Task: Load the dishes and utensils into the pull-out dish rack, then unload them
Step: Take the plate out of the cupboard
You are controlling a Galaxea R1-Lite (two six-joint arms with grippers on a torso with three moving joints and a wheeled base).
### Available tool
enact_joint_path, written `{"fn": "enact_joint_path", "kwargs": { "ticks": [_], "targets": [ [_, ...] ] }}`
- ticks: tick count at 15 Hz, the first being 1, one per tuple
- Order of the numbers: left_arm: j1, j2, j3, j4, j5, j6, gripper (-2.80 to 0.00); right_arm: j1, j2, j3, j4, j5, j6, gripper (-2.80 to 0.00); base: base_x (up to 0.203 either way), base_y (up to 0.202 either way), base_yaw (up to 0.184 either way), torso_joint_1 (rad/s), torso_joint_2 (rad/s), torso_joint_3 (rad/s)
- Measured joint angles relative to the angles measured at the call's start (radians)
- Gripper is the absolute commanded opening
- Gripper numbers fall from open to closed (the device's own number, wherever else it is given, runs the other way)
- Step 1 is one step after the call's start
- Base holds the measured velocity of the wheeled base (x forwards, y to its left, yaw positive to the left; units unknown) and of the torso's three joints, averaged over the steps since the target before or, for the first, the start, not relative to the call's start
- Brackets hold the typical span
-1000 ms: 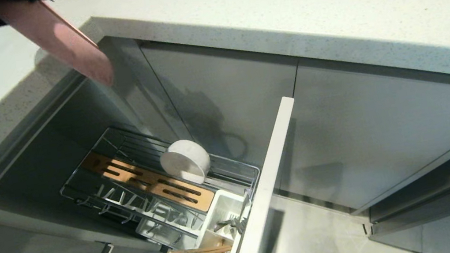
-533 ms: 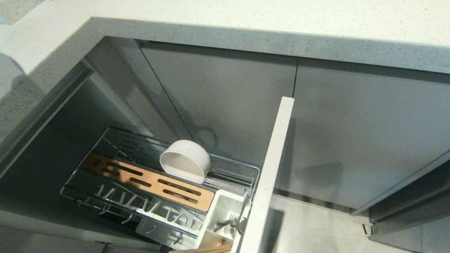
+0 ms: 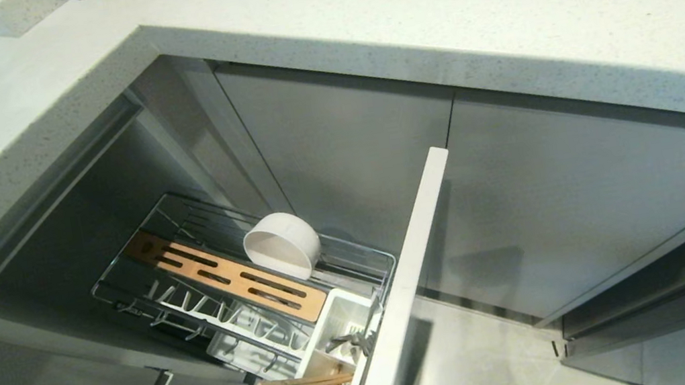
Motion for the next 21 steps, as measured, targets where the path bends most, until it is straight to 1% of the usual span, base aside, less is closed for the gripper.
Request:
{"fn": "enact_joint_path", "kwargs": {
  "ticks": [1, 2, 4, 5, 6, 8, 9, 10, 11, 12, 13, 16, 21],
  "targets": [
    [0.094, -0.01, 0.001, 0.036, -0.055, 0.05, -2.8, 0.0, 0.0, 0.0, 0.0, 0.0, 0.0, -2.8, 0.0, 0.0, 0.0, 0.0, 0.0, 0.0],
    [0.167, -0.018, 0.0, 0.085, -0.097, 0.099, -2.8, 0.0, 0.0, 0.0, 0.0, 0.0, 0.0, -2.8, 0.0, 0.0, 0.0, 0.0, 0.0, 0.0],
    [0.293, -0.028, -0.007, 0.221, -0.151, 0.215, -2.8, 0.0, 0.0, 0.0, 0.0, 0.0, 0.0, -2.8, 0.0, 0.0, 0.0, 0.0, 0.0, 0.0],
    [0.33, -0.03, -0.014, 0.284, -0.161, 0.269, -2.8, 0.0, 0.0, 0.0, 0.0, 0.0, 0.0, -2.8, 0.0, 0.0, 0.0, 0.0, 0.0, 0.0],
    [0.355, -0.028, -0.023, 0.347, -0.163, 0.305, -2.8, 0.0, 0.0, 0.0, 0.0, 0.0, 0.0, -2.8, 0.0, 0.0, 0.0, 0.0, 0.0, 0.0],
    [0.394, -0.022, -0.031, 0.414, -0.164, 0.325, -2.8, 0.0, 0.0, 0.0, 0.0, 0.0, 0.0, -2.8, 0.0, 0.0, 0.0, 0.0, 0.0, 0.0],
    [0.415, -0.017, -0.033, 0.458, -0.163, 0.349, -2.8, 0.0, 0.0, 0.0, 0.0, 0.0, 0.0, -2.8, 0.0, 0.0, 0.0, 0.0, 0.0, 0.0],
    [0.429, -0.012, -0.034, 0.511, -0.162, 0.371, -2.8, 0.0, 0.0, 0.0, 0.0, 0.0, 0.0, -2.8, 0.0, 0.0, 0.0, 0.0, 0.0, 0.0],
    [0.437, -0.004, -0.034, 0.56, -0.15, 0.379, -2.8, 0.0, 0.0, 0.0, 0.0, 0.0, 0.0, -2.8, 0.0, 0.0, 0.0, 0.0, 0.0, 0.0],
    [0.443, 0.007, -0.034, 0.613, -0.117, 0.383, -2.8, 0.0, 0.0, 0.0, 0.0, 0.0, 0.0, -2.8, 0.0, 0.0, 0.0, 0.0, 0.0, 0.0],
    [0.445, 0.02, -0.034, 0.641, -0.088, 0.385, -2.8, 0.0, 0.0, 0.0, 0.0, 0.0, 0.0, -2.8, 0.0, 0.0, 0.0, 0.0, 0.0, 0.0],
    [0.442, 0.063, -0.033, 0.636, -0.038, 0.385, -2.8, 0.0, 0.0, 0.0, 0.0, 0.0, 0.0, -2.8, 0.0, 0.0, 0.0, 0.0, 0.0, 0.0],
    [0.387, 0.162, -0.032, 0.59, -0.008, 0.383, -2.8, 0.0, 0.0, 0.0, 0.0, 0.0, 0.0, -2.8, 0.0, 0.0, 0.0, 0.0, 0.0, 0.0]
  ]
}}
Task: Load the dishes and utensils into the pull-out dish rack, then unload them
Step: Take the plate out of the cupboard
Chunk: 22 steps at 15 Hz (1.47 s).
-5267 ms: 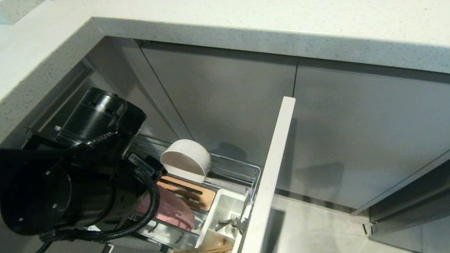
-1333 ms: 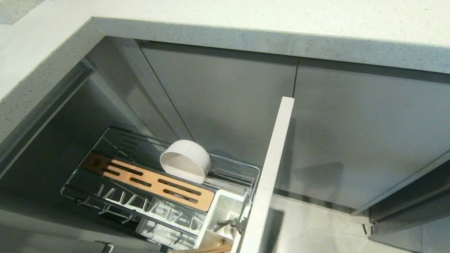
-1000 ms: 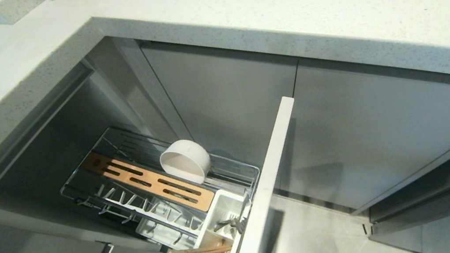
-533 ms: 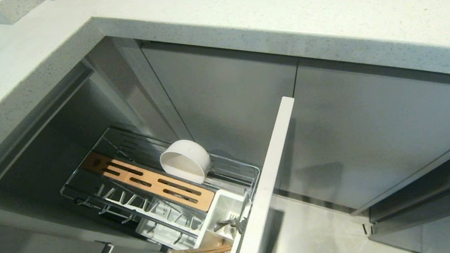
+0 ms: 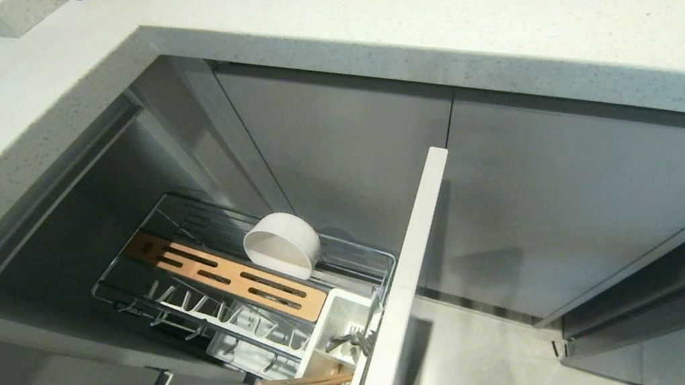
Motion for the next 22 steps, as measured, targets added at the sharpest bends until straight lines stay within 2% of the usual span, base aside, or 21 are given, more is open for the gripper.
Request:
{"fn": "enact_joint_path", "kwargs": {
  "ticks": [4, 8, 9, 17, 22],
  "targets": [
    [-0.042, 0.068, 0.0, -0.046, 0.025, -0.001, -2.8, 0.0, 0.0, 0.0, 0.0, 0.0, 0.0, -2.8, 0.0, 0.0, 0.0, 0.0, 0.0, 0.0],
    [-0.053, 0.096, -0.002, -0.061, 0.031, -0.002, -2.8, 0.0, 0.0, 0.0, 0.0, 0.0, 0.0, -2.8, 0.0, 0.0, 0.0, 0.0, 0.0, 0.0],
    [-0.054, 0.098, -0.002, -0.062, 0.031, -0.003, 0.0, 0.0, 0.0, 0.0, 0.0, 0.0, 0.0, -2.8, 0.0, 0.0, 0.0, 0.0, 0.0, 0.0],
    [-0.064, 0.091, -0.001, -0.095, 0.018, -0.012, 0.0, 0.0, 0.0, 0.0, 0.0, 0.0, 0.0, -2.8, 0.0, 0.0, 0.0, 0.0, 0.0, 0.0],
    [-0.096, 0.053, 0.0, -0.131, -0.076, -0.099, 0.0, 0.0, 0.0, 0.0, 0.0, 0.0, 0.0, -2.8, 0.0, 0.0, 0.0, 0.0, 0.0, 0.0]
  ]
}}
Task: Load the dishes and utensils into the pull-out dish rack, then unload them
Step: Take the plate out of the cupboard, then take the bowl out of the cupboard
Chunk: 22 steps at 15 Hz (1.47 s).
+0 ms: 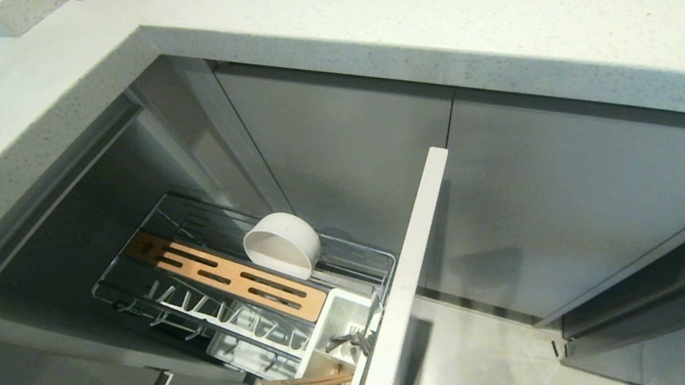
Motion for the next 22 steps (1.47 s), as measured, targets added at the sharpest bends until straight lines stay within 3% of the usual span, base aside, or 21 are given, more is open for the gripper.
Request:
{"fn": "enact_joint_path", "kwargs": {
  "ticks": [4, 7, 8, 10, 12, 14, 18, 19, 22],
  "targets": [
    [-0.026, -0.05, 0.0, -0.002, -0.114, -0.107, 0.0, 0.0, 0.0, 0.0, 0.0, 0.0, 0.0, -2.8, 0.0, 0.0, 0.0, 0.0, 0.0, 0.0],
    [-0.043, -0.102, 0.002, -0.017, -0.276, -0.241, 0.0, 0.0, 0.0, 0.0, 0.0, 0.0, 0.0, -2.8, 0.0, 0.0, 0.0, 0.0, 0.0, 0.0],
    [-0.045, -0.125, 0.008, -0.038, -0.339, -0.304, -2.8, 0.0, 0.0, 0.0, 0.0, 0.0, 0.0, -2.8, 0.0, 0.0, 0.0, 0.0, 0.0, 0.0],
    [-0.051, -0.172, 0.033, -0.111, -0.453, -0.455, -2.8, 0.0, 0.0, 0.0, 0.0, 0.0, 0.0, -2.8, 0.0, 0.0, 0.0, 0.0, 0.0, 0.0],
    [-0.072, -0.212, 0.055, -0.208, -0.514, -0.636, -2.8, 0.0, 0.0, 0.0, 0.0, 0.0, 0.0, -2.8, 0.0, 0.0, 0.0, 0.0, 0.0, 0.0],
    [-0.121, -0.24, 0.069, -0.293, -0.529, -0.812, -2.8, 0.0, 0.0, 0.0, 0.0, 0.0, 0.0, -2.8, 0.0, 0.0, 0.0, 0.0, 0.0, 0.0],
    [-0.271, -0.263, 0.094, -0.316, -0.534, -1.137, -2.8, 0.0, 0.0, 0.0, 0.0, 0.0, 0.0, -2.8, 0.0, 0.0, 0.0, 0.0, 0.0, 0.0],
    [-0.329, -0.262, 0.104, -0.314, -0.535, -1.189, -2.8, 0.0, 0.0, 0.0, 0.0, 0.0, 0.0, -2.8, 0.0, 0.0, 0.0, 0.0, 0.0, 0.0],
    [-0.516, -0.244, 0.163, -0.302, -0.507, -1.242, -2.8, 0.0, 0.0, 0.0, 0.0, 0.0, 0.0, -2.8, 0.0, 0.0, 0.0, 0.0, 0.0, 0.0]
  ]
}}
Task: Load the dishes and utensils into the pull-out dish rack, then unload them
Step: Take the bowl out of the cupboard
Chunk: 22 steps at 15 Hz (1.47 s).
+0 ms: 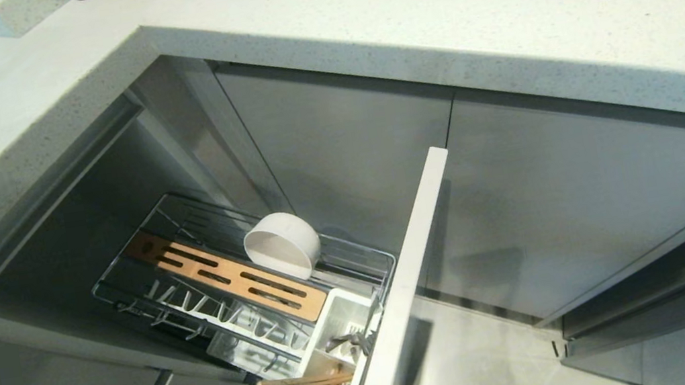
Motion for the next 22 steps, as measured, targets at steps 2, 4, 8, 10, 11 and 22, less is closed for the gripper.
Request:
{"fn": "enact_joint_path", "kwargs": {
  "ticks": [2, 4, 8, 10, 11, 22],
  "targets": [
    [-0.134, 0.025, 0.062, 0.002, 0.075, -0.018, -2.8, 0.0, 0.0, 0.0, 0.0, 0.0, 0.0, -2.8, 0.0, 0.0, 0.0, 0.0, 0.0, 0.0],
    [-0.279, 0.057, 0.119, 0.001, 0.191, -0.046, -2.8, 0.0, 0.0, 0.0, 0.0, 0.0, 0.0, -2.8, 0.0, 0.0, 0.0, 0.0, 0.0, 0.0],
    [-0.494, 0.145, 0.232, -0.006, 0.393, -0.138, -2.8, 0.0, 0.0, 0.0, 0.0, 0.0, 0.0, -2.8, 0.0, 0.0, 0.0, 0.0, 0.0, 0.0],
    [-0.518, 0.186, 0.297, -0.04, 0.403, -0.148, -2.8, 0.0, 0.0, 0.0, 0.0, 0.0, 0.0, -2.8, 0.0, 0.0, 0.0, 0.0, 0.0, 0.0],
    [-0.523, 0.207, 0.336, -0.081, 0.408, -0.148, -2.8, 0.0, 0.0, 0.0, 0.0, 0.0, 0.0, -2.8, 0.0, 0.0, 0.0, 0.0, 0.0, 0.0],
    [-0.5, 0.42, 0.582, -0.431, 0.415, -0.105, 0.0, 0.0, 0.0, 0.0, 0.0, 0.0, 0.0, -2.8, 0.0, 0.0, 0.0, 0.0, 0.0, 0.0]
  ]
}}
